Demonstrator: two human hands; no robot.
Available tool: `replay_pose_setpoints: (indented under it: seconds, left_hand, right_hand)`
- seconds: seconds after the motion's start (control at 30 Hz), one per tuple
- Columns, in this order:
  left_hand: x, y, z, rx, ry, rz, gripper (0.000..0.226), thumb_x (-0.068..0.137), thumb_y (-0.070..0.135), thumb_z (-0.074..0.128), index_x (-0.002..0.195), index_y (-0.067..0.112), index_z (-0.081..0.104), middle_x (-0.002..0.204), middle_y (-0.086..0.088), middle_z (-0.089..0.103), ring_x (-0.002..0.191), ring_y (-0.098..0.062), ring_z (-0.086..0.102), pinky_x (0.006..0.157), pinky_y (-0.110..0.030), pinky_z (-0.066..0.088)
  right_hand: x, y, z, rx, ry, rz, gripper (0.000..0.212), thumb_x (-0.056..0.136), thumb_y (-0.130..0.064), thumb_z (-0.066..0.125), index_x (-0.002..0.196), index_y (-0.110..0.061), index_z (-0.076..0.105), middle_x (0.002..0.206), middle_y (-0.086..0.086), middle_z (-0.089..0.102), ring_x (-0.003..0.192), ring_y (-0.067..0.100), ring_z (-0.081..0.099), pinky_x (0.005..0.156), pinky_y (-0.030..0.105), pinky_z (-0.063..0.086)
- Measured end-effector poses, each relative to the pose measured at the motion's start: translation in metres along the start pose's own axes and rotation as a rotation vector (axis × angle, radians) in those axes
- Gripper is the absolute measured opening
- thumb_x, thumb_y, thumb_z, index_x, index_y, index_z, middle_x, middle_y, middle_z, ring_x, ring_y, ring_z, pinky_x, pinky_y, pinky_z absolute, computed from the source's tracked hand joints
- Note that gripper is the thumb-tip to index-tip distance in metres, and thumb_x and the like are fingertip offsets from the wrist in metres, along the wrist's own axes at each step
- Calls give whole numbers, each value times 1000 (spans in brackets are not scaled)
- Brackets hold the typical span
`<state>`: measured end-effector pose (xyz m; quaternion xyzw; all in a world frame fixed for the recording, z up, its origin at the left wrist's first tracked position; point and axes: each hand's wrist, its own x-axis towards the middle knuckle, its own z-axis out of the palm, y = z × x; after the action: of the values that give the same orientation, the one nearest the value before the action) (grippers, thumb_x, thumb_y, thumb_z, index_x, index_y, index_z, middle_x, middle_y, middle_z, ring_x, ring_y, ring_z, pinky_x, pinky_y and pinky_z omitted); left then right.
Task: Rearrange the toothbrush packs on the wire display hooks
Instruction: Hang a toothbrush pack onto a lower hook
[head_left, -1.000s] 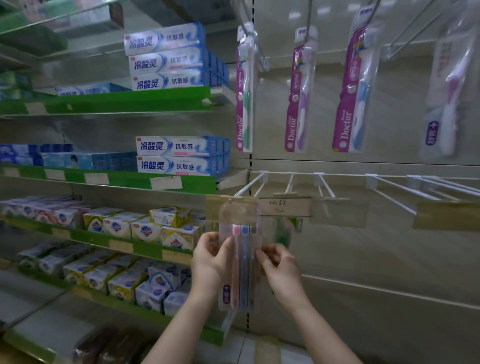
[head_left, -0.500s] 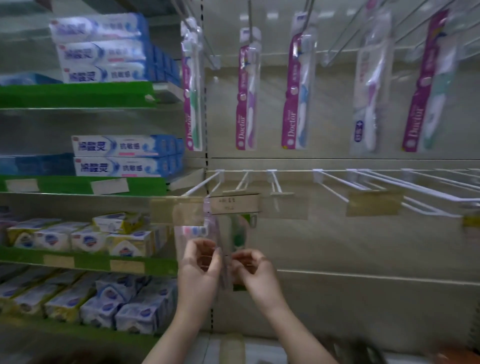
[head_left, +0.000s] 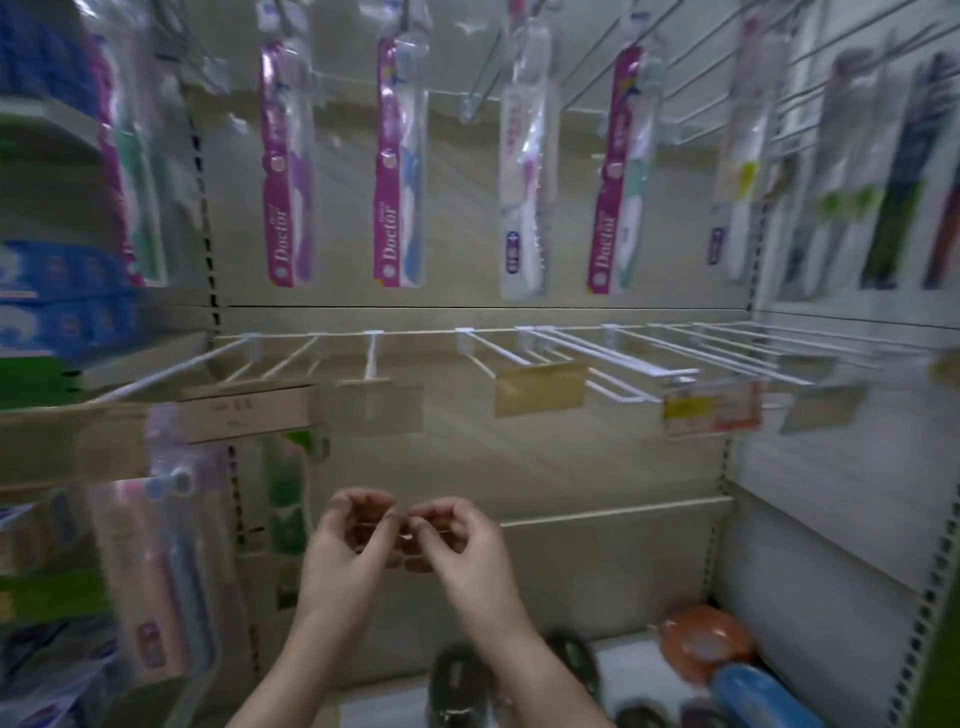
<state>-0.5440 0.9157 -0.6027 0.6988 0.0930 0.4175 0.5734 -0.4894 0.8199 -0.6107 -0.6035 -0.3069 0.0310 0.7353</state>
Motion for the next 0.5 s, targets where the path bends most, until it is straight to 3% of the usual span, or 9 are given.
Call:
replay_pose_setpoints:
  seconds: [0.27, 0.5]
  left_hand:
    - [-15, 34, 30, -65, -99, 87, 7, 87, 2, 61, 86, 8, 59, 78, -6, 65, 69, -14, 65, 61, -22, 54]
    - [-16, 82, 16, -48, -84, 311, 18, 86, -3, 61, 83, 15, 61, 75, -2, 67, 69, -18, 67, 63, -29, 56]
  right_hand:
    - [-6, -26, -34, -63, 109, -125, 18, 87, -3, 63, 80, -20, 65, 76, -2, 71, 75, 11, 68, 70, 29, 55]
    - [-20, -80, -22, -421, 129, -570, 22, 85, -16, 62, 88, -38, 59, 85, -22, 67, 75, -3, 66, 66, 7, 47]
